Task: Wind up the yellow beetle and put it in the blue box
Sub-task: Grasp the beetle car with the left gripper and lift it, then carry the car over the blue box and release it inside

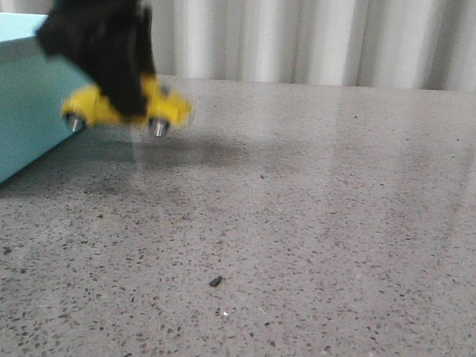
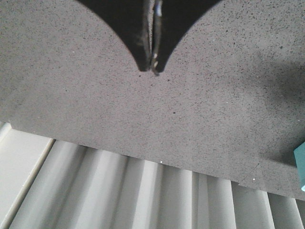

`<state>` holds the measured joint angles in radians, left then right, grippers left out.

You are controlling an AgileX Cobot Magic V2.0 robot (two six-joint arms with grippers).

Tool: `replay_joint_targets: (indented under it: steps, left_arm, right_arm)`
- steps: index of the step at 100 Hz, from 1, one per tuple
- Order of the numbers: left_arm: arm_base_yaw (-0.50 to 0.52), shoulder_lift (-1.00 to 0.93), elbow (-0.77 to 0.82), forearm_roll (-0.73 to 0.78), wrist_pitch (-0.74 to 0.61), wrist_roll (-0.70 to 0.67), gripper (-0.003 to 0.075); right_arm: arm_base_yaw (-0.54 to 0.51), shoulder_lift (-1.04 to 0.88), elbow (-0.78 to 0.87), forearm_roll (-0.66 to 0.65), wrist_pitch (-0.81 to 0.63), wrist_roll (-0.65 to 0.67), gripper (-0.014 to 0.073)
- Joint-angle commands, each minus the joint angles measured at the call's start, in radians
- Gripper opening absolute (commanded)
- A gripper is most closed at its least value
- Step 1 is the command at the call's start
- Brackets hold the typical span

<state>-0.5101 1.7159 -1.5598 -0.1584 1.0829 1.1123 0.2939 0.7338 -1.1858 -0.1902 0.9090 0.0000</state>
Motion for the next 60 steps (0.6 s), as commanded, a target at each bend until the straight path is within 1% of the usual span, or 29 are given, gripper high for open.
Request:
replay_joint_targets:
  steps: [1, 7, 15, 19, 23, 26, 27, 34, 38, 46, 60]
  left_arm:
    - [0.002, -0.106, -0.128, 0.038, -0.026, -0.045, 0.0006]
    - [0.004, -0.134, -0.197, 0.107, -0.026, -0.109, 0.0006]
    - [0.042, -0.155, -0.248, 0.189, -0.028, -0.221, 0.0006]
    - [0.079, -0.158, -0.256, 0.218, -0.028, -0.286, 0.0006]
    - [0.123, -0.159, -0.254, 0.238, -0.02, -0.384, 0.0007]
    - [0.156, -0.159, -0.246, 0.238, -0.008, -0.445, 0.0008]
    - [0.173, -0.157, -0.242, 0.236, 0.004, -0.486, 0.0008]
    - [0.254, -0.147, -0.212, 0.205, 0.027, -0.582, 0.0008]
    - [0.291, -0.14, -0.186, 0.18, 0.035, -0.613, 0.0008]
    - [0.361, -0.12, -0.129, 0.113, 0.031, -0.618, 0.0008]
    - [0.418, -0.067, -0.055, 0.058, 0.014, -0.621, 0.0012]
  right_arm:
    - [-0.001, 0.001, -0.021, -0.023, -0.081, 0.0, -0.0052]
    - [-0.001, 0.001, -0.021, -0.023, -0.081, 0.0, -0.0052]
    - [-0.001, 0.001, -0.021, -0.023, -0.083, 0.0, -0.0053]
    - [-0.001, 0.001, -0.021, -0.023, -0.085, 0.0, -0.0053]
    - [-0.001, 0.001, -0.021, -0.023, -0.087, 0.0, -0.0053]
    - [-0.001, 0.001, -0.021, -0.023, -0.087, 0.0, -0.0053]
    - [-0.001, 0.001, -0.021, -0.023, -0.087, 0.0, -0.0052]
    - [-0.001, 0.001, -0.021, -0.023, -0.087, 0.0, -0.0053]
    - [-0.001, 0.001, -0.021, -0.023, -0.087, 0.0, -0.0053]
    - [-0.001, 0.001, -0.021, -0.023, -0.088, 0.0, -0.0053]
    - [-0.001, 0.001, -0.021, -0.023, -0.086, 0.0, -0.0053]
